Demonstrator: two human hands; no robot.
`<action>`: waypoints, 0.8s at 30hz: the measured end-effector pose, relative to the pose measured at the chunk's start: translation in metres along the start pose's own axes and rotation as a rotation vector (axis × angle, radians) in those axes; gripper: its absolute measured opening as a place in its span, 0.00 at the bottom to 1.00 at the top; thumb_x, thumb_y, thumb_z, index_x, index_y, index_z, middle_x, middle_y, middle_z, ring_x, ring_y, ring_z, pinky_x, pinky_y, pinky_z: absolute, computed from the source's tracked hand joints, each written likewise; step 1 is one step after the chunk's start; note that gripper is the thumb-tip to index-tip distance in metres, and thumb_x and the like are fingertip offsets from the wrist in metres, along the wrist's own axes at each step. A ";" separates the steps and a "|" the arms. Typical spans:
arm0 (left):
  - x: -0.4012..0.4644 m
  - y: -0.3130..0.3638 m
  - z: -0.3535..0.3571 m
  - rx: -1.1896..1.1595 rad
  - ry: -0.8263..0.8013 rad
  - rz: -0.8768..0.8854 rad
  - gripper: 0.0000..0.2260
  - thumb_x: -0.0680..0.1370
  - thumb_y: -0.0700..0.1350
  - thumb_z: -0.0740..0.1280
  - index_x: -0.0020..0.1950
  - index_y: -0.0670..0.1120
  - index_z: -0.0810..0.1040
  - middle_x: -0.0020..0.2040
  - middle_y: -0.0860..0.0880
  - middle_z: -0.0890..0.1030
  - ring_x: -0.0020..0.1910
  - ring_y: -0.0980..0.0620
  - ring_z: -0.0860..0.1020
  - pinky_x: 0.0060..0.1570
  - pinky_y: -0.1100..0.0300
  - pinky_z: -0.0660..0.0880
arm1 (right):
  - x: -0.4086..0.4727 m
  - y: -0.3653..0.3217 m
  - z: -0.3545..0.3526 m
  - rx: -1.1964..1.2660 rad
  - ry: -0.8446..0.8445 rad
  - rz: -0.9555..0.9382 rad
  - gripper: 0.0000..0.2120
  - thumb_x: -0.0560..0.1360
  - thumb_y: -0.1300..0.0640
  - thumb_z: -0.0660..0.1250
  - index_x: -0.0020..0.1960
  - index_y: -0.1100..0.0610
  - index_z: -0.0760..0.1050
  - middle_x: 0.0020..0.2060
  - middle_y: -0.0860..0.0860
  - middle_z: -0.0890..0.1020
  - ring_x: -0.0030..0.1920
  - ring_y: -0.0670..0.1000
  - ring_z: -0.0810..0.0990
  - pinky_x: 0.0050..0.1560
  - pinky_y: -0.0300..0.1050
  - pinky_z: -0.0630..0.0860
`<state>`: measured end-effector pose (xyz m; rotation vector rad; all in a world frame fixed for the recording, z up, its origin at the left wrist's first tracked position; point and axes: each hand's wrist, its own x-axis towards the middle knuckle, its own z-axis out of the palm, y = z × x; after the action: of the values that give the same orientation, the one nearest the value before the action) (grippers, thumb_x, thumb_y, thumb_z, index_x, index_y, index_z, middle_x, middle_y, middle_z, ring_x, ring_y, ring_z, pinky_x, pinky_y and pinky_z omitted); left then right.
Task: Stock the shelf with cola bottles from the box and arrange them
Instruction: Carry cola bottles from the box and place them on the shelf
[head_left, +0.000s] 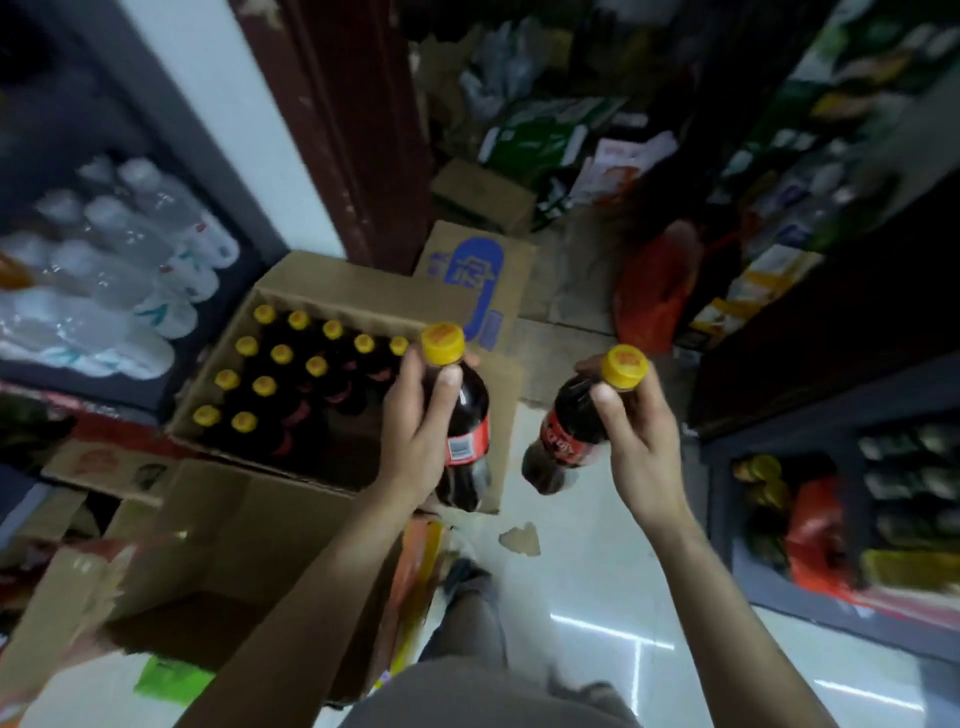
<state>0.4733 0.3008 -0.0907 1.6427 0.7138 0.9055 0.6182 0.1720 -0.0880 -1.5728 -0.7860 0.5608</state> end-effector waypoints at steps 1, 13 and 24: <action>-0.009 0.009 0.020 -0.030 -0.053 -0.008 0.12 0.79 0.51 0.57 0.53 0.43 0.74 0.48 0.53 0.79 0.50 0.49 0.78 0.55 0.52 0.73 | -0.012 -0.003 -0.021 -0.009 0.033 -0.001 0.15 0.75 0.45 0.61 0.51 0.57 0.73 0.43 0.51 0.79 0.46 0.43 0.74 0.50 0.38 0.70; -0.174 0.109 0.269 -0.212 -0.348 0.094 0.07 0.79 0.51 0.59 0.50 0.57 0.77 0.44 0.52 0.80 0.44 0.44 0.77 0.50 0.35 0.72 | -0.206 -0.017 -0.301 -0.172 0.294 0.047 0.21 0.77 0.41 0.58 0.46 0.61 0.67 0.35 0.52 0.70 0.38 0.48 0.69 0.42 0.45 0.69; -0.233 0.239 0.457 -0.215 -0.637 0.203 0.10 0.78 0.53 0.59 0.50 0.50 0.76 0.42 0.52 0.81 0.43 0.46 0.80 0.50 0.37 0.74 | -0.266 -0.070 -0.510 -0.127 0.459 -0.077 0.23 0.76 0.42 0.60 0.46 0.64 0.70 0.38 0.61 0.72 0.40 0.50 0.71 0.43 0.46 0.67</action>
<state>0.7384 -0.1843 0.0332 1.6928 0.0122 0.5188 0.8100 -0.3596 0.0378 -1.6949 -0.5351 0.0833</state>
